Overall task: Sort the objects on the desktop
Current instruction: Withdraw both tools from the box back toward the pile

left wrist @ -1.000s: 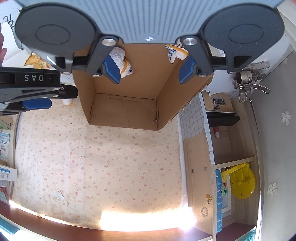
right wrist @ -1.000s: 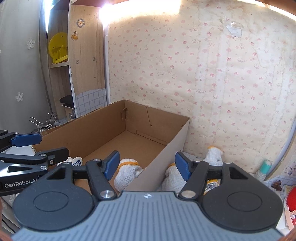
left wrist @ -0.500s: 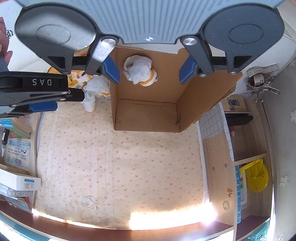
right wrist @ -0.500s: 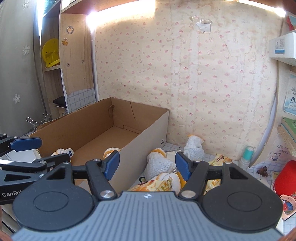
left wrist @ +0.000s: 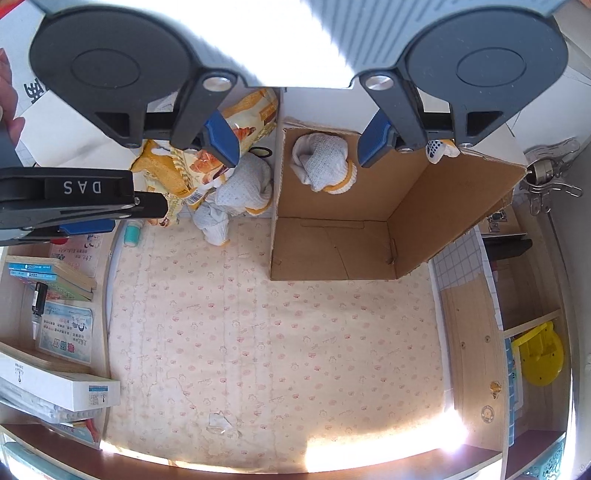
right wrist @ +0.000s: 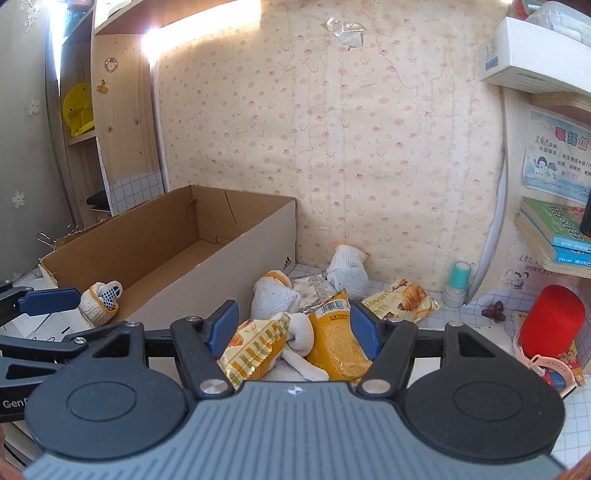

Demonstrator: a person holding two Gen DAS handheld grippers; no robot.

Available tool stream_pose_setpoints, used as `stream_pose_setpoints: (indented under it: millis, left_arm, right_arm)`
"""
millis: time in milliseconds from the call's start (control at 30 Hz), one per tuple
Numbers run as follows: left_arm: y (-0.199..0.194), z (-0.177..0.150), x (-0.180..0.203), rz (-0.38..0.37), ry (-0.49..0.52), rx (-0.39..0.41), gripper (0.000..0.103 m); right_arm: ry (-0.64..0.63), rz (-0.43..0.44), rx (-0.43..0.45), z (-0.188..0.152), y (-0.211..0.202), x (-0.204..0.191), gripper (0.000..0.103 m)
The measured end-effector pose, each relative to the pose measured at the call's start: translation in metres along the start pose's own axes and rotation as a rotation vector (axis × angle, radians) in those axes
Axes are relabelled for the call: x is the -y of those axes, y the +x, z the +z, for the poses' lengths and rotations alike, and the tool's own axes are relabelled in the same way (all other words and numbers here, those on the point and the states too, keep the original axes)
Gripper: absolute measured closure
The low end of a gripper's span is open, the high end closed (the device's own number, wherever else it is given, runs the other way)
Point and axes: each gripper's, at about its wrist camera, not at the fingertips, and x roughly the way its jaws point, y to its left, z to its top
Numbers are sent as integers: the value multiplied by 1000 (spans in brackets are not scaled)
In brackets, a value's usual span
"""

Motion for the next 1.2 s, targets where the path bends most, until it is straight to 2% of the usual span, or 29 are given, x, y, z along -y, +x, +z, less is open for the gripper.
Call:
stream_pose_setpoints:
  millis: [200, 500, 667, 867, 1200]
  left_arm:
    - [0, -9, 16, -8, 25, 5, 25]
    - [-10, -13, 32, -73, 38, 31, 24]
    - [-6, -22, 47, -132, 62, 22, 24]
    - [8, -23, 65, -178, 106, 51, 24]
    - [47, -20, 69, -132, 119, 43, 24]
  right_arm:
    - [10, -18, -17, -12, -3, 13, 38]
    - [33, -39, -39, -28, -4, 30, 38]
    - [43, -53, -48, -34, -6, 38, 38]
    - [56, -67, -43, -35, -10, 46, 38]
    - [73, -89, -55, -38, -9, 59, 37]
